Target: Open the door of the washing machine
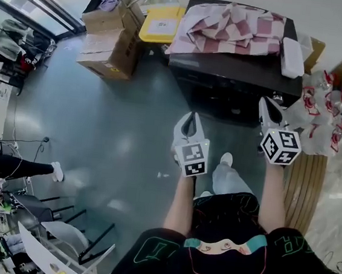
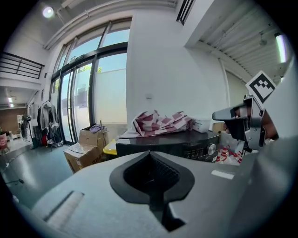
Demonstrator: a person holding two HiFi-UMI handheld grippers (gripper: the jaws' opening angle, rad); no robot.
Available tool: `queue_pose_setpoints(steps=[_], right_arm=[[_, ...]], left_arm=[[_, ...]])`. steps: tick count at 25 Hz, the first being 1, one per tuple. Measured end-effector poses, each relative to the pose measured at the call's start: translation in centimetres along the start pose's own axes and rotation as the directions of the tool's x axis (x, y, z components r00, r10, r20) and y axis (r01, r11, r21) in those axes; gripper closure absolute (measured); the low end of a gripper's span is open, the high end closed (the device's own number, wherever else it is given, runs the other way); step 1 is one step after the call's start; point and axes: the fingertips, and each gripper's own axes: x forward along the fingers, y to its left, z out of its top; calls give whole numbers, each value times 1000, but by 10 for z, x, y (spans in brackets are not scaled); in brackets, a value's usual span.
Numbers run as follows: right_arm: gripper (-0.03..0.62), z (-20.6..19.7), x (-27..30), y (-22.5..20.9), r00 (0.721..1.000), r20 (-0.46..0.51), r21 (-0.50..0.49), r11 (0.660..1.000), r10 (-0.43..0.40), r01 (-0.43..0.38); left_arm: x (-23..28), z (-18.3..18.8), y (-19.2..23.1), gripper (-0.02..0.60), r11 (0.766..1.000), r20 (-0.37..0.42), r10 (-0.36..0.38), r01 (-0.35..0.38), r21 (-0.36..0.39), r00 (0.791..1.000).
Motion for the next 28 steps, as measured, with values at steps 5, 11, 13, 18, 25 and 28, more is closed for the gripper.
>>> queue_pose_setpoints(steps=[5, 11, 13, 18, 25, 28], right_arm=[[591, -2, 44, -23, 999, 8, 127, 991, 43, -43], [591, -37, 63, -33, 985, -59, 138, 978, 163, -153], [591, -50, 67, -41, 979, -92, 145, 975, 181, -167], [591, -87, 83, -42, 958, -202, 95, 977, 205, -189], [591, -160, 90, -25, 910, -382, 0, 985, 161, -174], [591, -174, 94, -13, 877, -453, -89, 971, 158, -221]], left_arm=[[56, 6, -27, 571, 998, -65, -45, 47, 33, 997], [98, -34, -47, 571, 999, -188, -36, 38, 9, 981], [111, -40, -50, 571, 999, -208, -41, 47, 25, 977], [138, -77, -50, 571, 997, -285, -61, 69, 16, 957], [157, -148, -32, 571, 990, -403, -102, 132, 46, 910], [168, -171, -24, 571, 982, -433, -112, 167, 92, 894]])
